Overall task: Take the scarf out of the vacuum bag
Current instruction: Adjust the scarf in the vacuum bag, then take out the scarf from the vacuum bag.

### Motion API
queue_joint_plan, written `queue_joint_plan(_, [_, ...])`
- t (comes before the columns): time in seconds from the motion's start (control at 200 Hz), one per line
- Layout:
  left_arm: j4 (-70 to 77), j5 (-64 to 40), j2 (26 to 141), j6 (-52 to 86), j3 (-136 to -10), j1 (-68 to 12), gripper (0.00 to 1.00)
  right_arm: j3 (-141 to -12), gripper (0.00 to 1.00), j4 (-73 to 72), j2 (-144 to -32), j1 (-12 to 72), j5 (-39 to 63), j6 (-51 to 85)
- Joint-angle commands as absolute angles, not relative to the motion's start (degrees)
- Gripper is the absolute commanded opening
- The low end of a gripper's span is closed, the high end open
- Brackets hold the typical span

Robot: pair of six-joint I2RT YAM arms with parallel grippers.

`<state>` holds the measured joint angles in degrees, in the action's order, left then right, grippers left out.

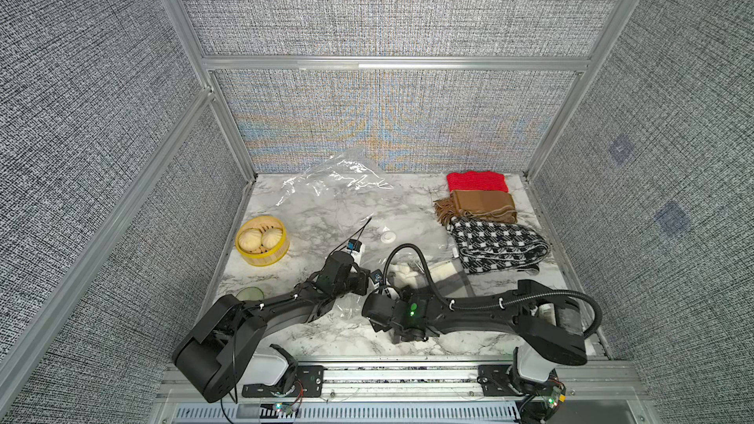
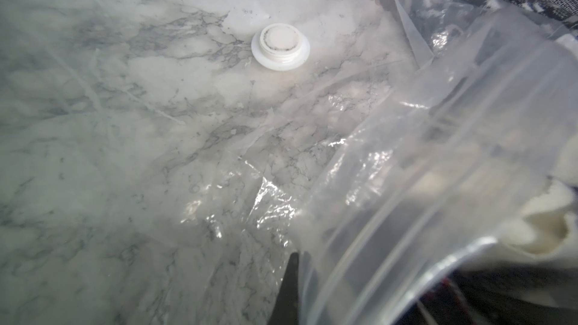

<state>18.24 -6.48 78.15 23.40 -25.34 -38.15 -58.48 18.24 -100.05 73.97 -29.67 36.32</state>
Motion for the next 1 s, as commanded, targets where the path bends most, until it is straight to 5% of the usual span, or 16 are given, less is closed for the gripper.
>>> queue_joint_plan(0.0, [17.8,-6.4,79.0,23.4,-25.6,-38.2,0.00,-59.1,0.98,20.1,-101.7,74.2,-30.6,40.4])
queue_joint_plan(0.185, [18.0,-5.4,79.4,23.1,-25.6,-38.2,0.00,-62.6,0.95,27.9,-105.9,73.9,-33.2,40.6])
queue_joint_plan(0.43, [19.3,-6.3,82.4,23.4,-26.8,-38.2,0.00,-58.1,0.76,24.8,-107.0,71.3,-33.3,42.1])
queue_joint_plan(0.625, [19.9,-6.1,83.2,23.4,-27.0,-38.2,0.00,-59.3,0.44,26.7,-110.0,71.3,-34.6,42.6])
queue_joint_plan(0.731, [19.7,-5.8,83.1,23.1,-27.0,-38.1,0.00,-59.3,0.00,29.0,-109.3,71.2,-34.8,44.1])
queue_joint_plan(0.996, [18.2,-0.2,84.2,24.0,-29.3,-38.1,0.00,-54.7,0.00,39.7,-99.6,70.9,-35.2,50.9])
